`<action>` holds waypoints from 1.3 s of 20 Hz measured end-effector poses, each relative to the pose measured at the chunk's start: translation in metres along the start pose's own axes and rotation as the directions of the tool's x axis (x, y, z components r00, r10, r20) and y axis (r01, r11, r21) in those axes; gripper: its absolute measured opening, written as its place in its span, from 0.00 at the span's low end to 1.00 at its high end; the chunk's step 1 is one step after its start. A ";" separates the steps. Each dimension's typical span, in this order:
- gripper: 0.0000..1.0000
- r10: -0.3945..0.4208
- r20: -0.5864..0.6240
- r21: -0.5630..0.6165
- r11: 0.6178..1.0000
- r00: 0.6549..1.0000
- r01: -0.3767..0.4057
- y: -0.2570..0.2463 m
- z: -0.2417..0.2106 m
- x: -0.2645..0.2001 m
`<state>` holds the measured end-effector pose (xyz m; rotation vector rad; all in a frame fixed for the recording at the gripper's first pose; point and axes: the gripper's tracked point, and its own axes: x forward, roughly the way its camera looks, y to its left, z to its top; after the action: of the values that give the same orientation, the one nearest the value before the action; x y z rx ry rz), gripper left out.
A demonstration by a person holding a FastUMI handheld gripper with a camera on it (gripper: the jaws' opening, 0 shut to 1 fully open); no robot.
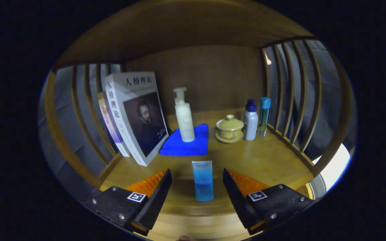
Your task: Pull open the drawer, take out the items inside it, and place them on the countertop above the cabinet.
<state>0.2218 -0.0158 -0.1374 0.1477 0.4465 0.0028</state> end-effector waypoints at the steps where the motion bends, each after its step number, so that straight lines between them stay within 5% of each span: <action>1: 0.94 0.003 0.034 0.003 1.000 0.999 -0.004 0.002 0.005 -0.014; 6: 0.94 -0.001 0.190 -0.072 0.997 0.982 0.014 0.014 0.014 -0.092; 13: 0.94 0.065 0.313 -0.098 0.995 0.948 -0.036 0.045 -0.032 -0.186; 18: 0.94 0.119 0.324 -0.111 0.990 0.939 -0.087 0.056 -0.082 -0.232; 26: 0.94 0.027 0.259 -0.108 0.994 0.966 0.001 0.005 -0.162 -0.262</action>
<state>-0.0836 0.0026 -0.1684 0.0440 0.1820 0.0197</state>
